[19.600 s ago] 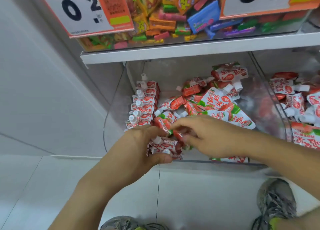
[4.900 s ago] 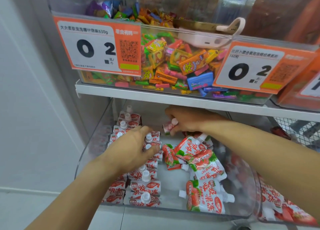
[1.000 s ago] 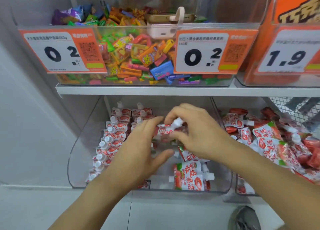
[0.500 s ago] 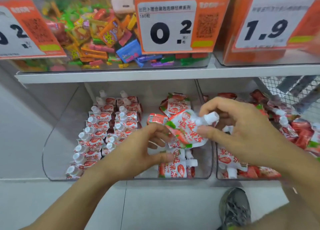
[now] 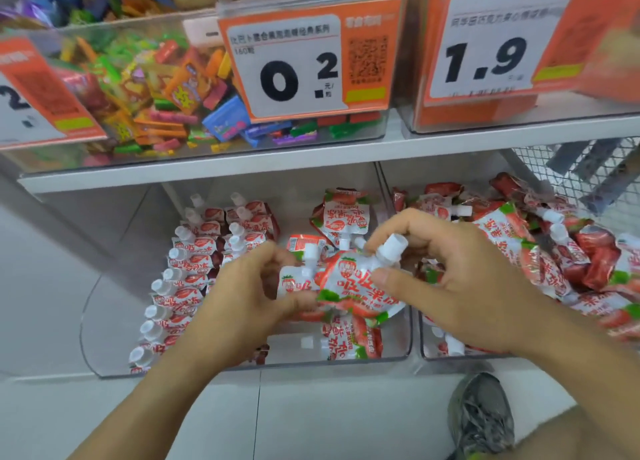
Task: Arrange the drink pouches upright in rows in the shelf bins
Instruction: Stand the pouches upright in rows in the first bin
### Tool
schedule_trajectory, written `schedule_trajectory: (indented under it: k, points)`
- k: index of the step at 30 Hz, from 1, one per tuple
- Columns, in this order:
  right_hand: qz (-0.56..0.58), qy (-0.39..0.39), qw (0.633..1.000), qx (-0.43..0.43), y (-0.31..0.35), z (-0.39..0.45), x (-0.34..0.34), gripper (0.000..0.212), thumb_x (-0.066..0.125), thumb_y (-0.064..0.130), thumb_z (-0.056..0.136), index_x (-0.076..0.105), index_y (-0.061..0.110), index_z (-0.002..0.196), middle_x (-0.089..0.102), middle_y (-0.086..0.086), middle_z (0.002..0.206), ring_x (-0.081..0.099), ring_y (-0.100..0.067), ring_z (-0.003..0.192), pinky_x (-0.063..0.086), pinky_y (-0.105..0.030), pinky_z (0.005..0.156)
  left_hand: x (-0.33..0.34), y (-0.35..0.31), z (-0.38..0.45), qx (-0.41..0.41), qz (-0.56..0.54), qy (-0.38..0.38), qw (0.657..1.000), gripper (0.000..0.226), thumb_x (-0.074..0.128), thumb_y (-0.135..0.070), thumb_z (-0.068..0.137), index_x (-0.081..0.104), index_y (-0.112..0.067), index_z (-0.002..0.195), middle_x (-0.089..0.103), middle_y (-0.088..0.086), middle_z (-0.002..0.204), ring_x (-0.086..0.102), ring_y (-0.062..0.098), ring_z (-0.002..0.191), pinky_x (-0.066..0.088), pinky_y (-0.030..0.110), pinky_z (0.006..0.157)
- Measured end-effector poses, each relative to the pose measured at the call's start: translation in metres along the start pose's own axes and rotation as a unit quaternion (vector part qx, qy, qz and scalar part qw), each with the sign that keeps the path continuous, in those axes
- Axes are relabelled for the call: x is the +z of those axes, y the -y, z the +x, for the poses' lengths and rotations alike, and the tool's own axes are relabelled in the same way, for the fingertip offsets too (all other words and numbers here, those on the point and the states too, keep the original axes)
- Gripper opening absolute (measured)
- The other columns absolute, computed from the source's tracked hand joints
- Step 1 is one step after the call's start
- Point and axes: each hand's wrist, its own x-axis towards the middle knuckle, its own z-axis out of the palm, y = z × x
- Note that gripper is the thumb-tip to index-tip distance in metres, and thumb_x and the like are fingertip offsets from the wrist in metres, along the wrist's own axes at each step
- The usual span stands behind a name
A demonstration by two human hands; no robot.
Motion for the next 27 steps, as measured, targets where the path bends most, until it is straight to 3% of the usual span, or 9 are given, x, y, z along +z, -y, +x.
schedule_trajectory:
  k: [5, 7, 9, 13, 17, 20, 22, 24, 27]
  points:
    - [-0.040, 0.076, 0.996, 0.018, 0.005, 0.007, 0.022, 0.024, 0.061, 0.037, 0.095, 0.055, 0.044, 0.116, 0.065, 0.014, 0.093, 0.064, -0.012, 0.076, 0.051, -0.031, 0.072, -0.008, -0.008, -0.014, -0.019, -0.168, -0.020, 0.985, 0.028, 0.065, -0.030, 0.080, 0.066, -0.017, 0.105, 0.076, -0.004, 0.093, 0.072, 0.014, 0.087, 0.058, 0.026, 0.070]
    - [-0.084, 0.089, 0.992, 0.013, 0.007, 0.009, 0.034, 0.030, 0.060, 0.038, 0.096, 0.050, 0.047, 0.122, 0.062, 0.019, 0.094, 0.058, 0.002, 0.079, 0.044, -0.017, 0.071, -0.013, -0.006, -0.018, -0.016, -0.173, 0.006, 0.985, 0.030, 0.053, -0.037, 0.090, 0.069, -0.015, 0.102, 0.074, 0.004, 0.093, 0.070, 0.023, 0.090, 0.058, 0.036, 0.076]
    - [-0.126, 0.083, 0.989, 0.000, 0.009, 0.012, 0.043, 0.029, 0.061, 0.040, 0.095, 0.048, 0.048, 0.120, 0.060, 0.022, 0.099, 0.054, 0.006, 0.087, 0.044, -0.022, 0.078, -0.019, -0.003, -0.022, -0.013, -0.190, 0.052, 0.980, 0.051, 0.048, -0.057, 0.089, 0.067, -0.011, 0.104, 0.070, 0.014, 0.099, 0.066, 0.034, 0.095, 0.055, 0.048, 0.083]
    - [-0.097, 0.037, 0.994, -0.021, 0.010, 0.022, 0.052, 0.025, 0.072, 0.036, 0.087, 0.064, 0.038, 0.111, 0.054, 0.016, 0.103, 0.058, -0.008, 0.097, 0.054, -0.033, 0.079, -0.018, -0.004, -0.032, 0.024, -0.127, 0.131, 0.983, 0.045, 0.075, -0.053, 0.073, 0.060, -0.032, 0.111, 0.070, 0.000, 0.092, 0.068, 0.017, 0.082, 0.056, 0.037, 0.073]
    - [-0.063, 0.039, 0.996, 0.041, 0.017, 0.029, 0.051, 0.043, 0.075, 0.043, 0.081, 0.059, 0.035, 0.120, 0.054, 0.018, 0.106, 0.058, 0.000, 0.102, 0.057, -0.023, 0.073, -0.015, -0.008, -0.039, 0.018, -0.074, 0.038, 0.996, 0.034, 0.081, -0.041, 0.071, 0.061, -0.034, 0.098, 0.064, -0.011, 0.067, 0.054, -0.001, 0.052, 0.044, 0.019, 0.051]
    - [-0.074, 0.012, 0.993, 0.093, 0.025, 0.041, 0.038, 0.024, 0.068, 0.042, 0.088, 0.062, 0.031, 0.108, 0.064, 0.016, 0.102, 0.062, 0.005, 0.094, 0.053, -0.018, 0.076, -0.033, -0.009, -0.046, 0.020, -0.039, -0.047, 0.998, 0.036, 0.083, -0.041, 0.067, 0.062, -0.033, 0.094, 0.068, -0.022, 0.079, 0.064, -0.002, 0.066, 0.049, 0.014, 0.055]
    - [-0.227, 0.098, 0.966, 0.077, 0.027, 0.055, 0.039, 0.016, 0.064, 0.041, 0.091, 0.068, 0.029, 0.101, 0.070, 0.015, 0.097, 0.063, 0.004, 0.088, 0.051, -0.019, 0.079, -0.045, -0.009, -0.051, 0.026, -0.028, -0.118, 0.992, 0.038, 0.083, -0.040, 0.064, 0.059, -0.035, 0.092, 0.066, -0.030, 0.080, 0.063, -0.008, 0.071, 0.045, 0.006, 0.056]
    - [-0.350, 0.275, 0.895, 0.029, 0.024, 0.068, 0.059, 0.024, 0.067, 0.032, 0.090, 0.068, 0.027, 0.114, 0.070, 0.012, 0.109, 0.058, 0.001, 0.091, 0.046, -0.020, 0.082, -0.053, -0.005, -0.052, 0.024, -0.034, -0.169, 0.985, 0.041, 0.084, -0.039, 0.062, 0.059, -0.035, 0.094, 0.067, -0.026, 0.074, 0.063, -0.010, 0.070, 0.044, 0.004, 0.056]
    - [-0.374, 0.469, 0.800, -0.008, 0.008, 0.079, 0.093, 0.053, 0.067, 0.011, 0.084, 0.058, 0.028, 0.134, 0.064, 0.007, 0.127, 0.056, -0.008, 0.100, 0.041, -0.021, 0.082, -0.057, 0.003, -0.050, 0.002, -0.041, -0.198, 0.979, 0.042, 0.084, -0.040, 0.062, 0.059, -0.035, 0.096, 0.068, -0.022, 0.074, 0.064, -0.010, 0.071, 0.048, 0.006, 0.057]
